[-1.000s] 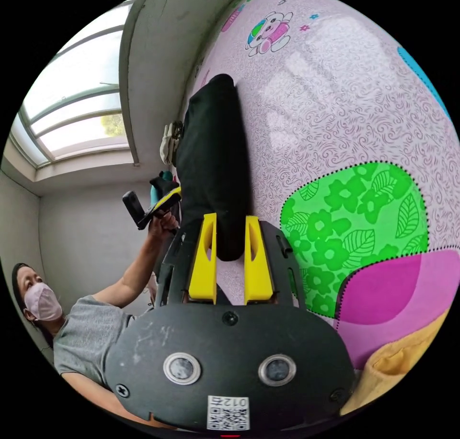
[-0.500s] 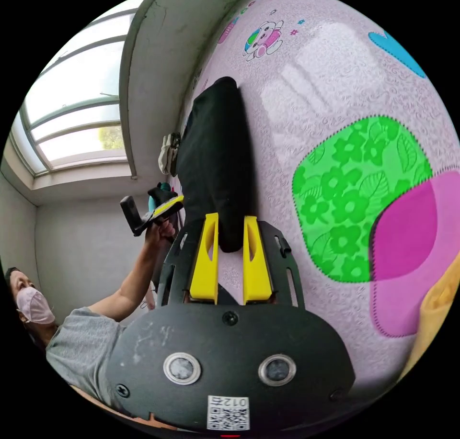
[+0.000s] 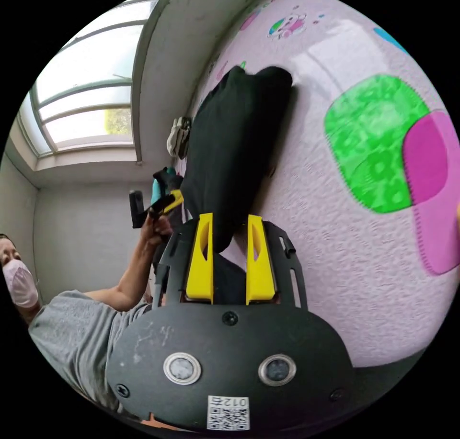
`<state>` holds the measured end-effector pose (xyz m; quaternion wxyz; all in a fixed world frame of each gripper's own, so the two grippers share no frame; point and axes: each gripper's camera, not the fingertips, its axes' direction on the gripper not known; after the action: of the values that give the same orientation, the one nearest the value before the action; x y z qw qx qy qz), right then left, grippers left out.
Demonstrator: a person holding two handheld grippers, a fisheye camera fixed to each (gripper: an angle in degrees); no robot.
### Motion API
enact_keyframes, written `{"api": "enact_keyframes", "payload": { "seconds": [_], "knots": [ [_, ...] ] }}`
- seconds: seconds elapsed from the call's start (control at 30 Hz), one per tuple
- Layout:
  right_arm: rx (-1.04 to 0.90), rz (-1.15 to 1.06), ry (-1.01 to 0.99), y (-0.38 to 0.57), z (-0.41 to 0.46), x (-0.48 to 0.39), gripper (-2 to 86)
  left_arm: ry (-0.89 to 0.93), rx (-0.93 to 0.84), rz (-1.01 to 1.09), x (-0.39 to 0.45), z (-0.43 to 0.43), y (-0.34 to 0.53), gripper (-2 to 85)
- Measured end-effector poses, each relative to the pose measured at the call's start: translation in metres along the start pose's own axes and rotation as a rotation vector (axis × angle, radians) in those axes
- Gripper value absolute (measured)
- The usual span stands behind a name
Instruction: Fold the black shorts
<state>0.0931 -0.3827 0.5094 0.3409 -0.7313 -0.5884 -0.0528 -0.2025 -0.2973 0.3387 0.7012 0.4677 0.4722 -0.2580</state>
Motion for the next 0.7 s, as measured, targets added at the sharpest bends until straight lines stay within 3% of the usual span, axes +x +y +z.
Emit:
{"api": "enact_keyframes", "payload": {
  "seconds": [0.13, 0.2, 0.47, 0.7],
  "knots": [
    [0.081, 0.055, -0.034, -0.039, -0.038, 0.024, 12.5, 0.3, -0.002, -0.109, -0.023, 0.015, 0.014, 17.3],
    [0.098, 0.085, -0.059, -0.056, -0.041, 0.034, 13.0, 0.337, -0.024, -0.14, -0.028, 0.025, 0.012, 18.2],
    [0.068, 0.121, -0.091, -0.118, -0.006, 0.045, 11.5, 0.347, 0.058, -0.204, -0.037, 0.034, -0.005, 16.7],
    [0.101, 0.104, -0.028, -0.115, 0.003, 0.039, 7.7, 0.327, 0.064, -0.163, -0.057, 0.014, -0.011, 11.3]
  ]
}}
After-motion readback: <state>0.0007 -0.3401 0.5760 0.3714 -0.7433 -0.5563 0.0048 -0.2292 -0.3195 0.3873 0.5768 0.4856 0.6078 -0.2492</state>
